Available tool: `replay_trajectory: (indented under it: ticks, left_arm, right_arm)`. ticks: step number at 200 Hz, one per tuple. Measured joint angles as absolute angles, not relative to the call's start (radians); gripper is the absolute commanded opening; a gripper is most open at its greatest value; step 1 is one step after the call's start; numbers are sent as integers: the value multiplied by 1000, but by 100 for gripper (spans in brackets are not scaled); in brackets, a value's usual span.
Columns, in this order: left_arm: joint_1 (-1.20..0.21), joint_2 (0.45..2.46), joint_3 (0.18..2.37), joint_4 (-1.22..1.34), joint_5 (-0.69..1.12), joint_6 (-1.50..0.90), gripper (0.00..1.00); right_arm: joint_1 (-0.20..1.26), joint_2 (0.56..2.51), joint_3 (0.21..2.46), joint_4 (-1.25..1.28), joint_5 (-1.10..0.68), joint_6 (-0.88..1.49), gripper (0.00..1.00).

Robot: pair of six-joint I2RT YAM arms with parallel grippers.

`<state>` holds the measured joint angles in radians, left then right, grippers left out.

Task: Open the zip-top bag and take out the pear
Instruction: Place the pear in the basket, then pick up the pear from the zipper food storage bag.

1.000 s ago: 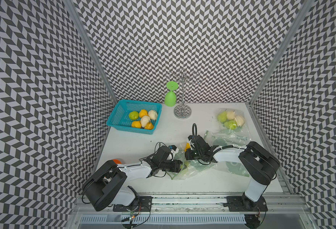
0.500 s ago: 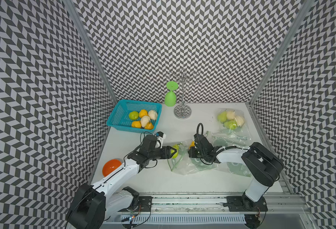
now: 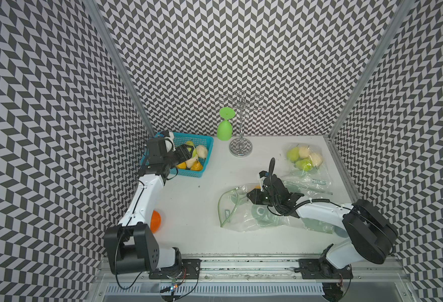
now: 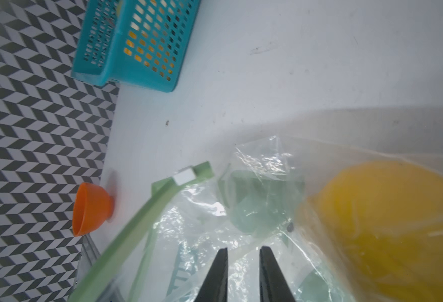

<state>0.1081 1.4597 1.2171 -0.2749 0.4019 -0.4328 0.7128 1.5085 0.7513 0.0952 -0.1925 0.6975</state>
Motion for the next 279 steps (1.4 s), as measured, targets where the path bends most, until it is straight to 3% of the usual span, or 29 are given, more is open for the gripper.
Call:
replay_trajectory:
  ticks: [19, 33, 43, 101, 131, 170, 199, 224, 279]
  left_arm:
    - [144, 1615, 1340, -278, 364, -422, 54]
    - [155, 1730, 1432, -294, 340, -403, 74]
    - [158, 1797, 1483, -300, 329, -399, 80]
    - [187, 1981, 1666, -401, 350, -355, 90]
    - [191, 1881, 1626, -408, 372, -354, 86]
    - [144, 1507, 1253, -291, 467, -399, 75]
    - [29, 1310, 939, -205, 548, -466, 47]
    - [-69, 1247, 736, -180, 601, -515, 34]
    - [-318, 1205, 549, -51, 643, -639, 23]
  right_arm:
    - [710, 1477, 770, 76, -213, 679, 29]
    - [710, 1459, 775, 60, -221, 667, 32]
    - [710, 1446, 775, 45, -226, 657, 33]
    - [690, 1345, 706, 4, -237, 633, 34]
    - [660, 1312, 666, -26, -234, 629, 35]
    - [575, 1281, 664, -60, -232, 611, 35]
    - [530, 1282, 701, -81, -233, 582, 34]
    - [506, 1327, 745, -81, -248, 557, 32]
    - [499, 1457, 779, -75, -270, 530, 25]
